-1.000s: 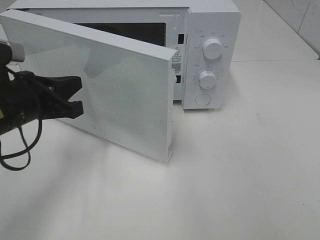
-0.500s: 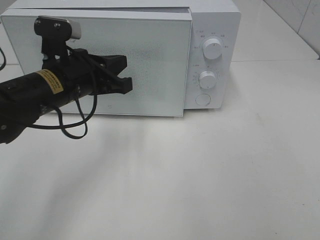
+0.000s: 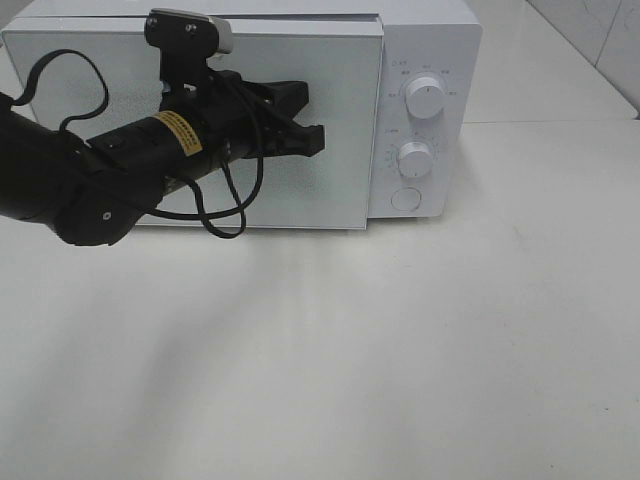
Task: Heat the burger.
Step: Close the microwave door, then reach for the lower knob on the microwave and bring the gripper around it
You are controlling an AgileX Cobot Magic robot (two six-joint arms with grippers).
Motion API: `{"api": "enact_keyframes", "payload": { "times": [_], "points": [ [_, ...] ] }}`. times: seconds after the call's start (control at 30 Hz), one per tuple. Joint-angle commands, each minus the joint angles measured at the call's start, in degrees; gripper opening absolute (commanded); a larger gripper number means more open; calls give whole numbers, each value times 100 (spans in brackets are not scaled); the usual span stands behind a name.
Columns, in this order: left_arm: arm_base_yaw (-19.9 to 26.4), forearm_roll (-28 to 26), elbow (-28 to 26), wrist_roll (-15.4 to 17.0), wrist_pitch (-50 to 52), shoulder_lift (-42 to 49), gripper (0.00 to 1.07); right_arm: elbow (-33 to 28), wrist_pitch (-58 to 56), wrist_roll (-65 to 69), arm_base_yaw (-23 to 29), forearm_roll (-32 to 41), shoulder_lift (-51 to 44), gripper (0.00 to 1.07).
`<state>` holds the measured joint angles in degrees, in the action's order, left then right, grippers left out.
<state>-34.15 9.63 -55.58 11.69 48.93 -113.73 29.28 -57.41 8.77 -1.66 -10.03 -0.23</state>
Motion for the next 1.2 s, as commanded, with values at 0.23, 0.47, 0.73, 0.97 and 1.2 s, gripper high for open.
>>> {"api": "enact_keyframes", "payload": {
  "times": [0.23, 0.47, 0.73, 0.97, 1.2],
  "points": [
    [29, -642, -865, -6, -338, -481, 0, 0, 29, -11, -40, -17, -138, 76],
    [29, -705, -1123, -6, -464, -556, 0, 0, 29, -11, -40, -17, -138, 76],
    [-281, 138, -1026, 493, -1954, -126, 0, 0, 29, -11, -40, -17, -138, 76],
    [-922, 355, -682, 596, -3633, 487, 11, 0, 29, -11, -40, -17, -138, 76],
    [-1398, 332, -670, 596, -4830, 859, 100, 0, 29, -11, -40, -17, -138, 76]
  ]
}}
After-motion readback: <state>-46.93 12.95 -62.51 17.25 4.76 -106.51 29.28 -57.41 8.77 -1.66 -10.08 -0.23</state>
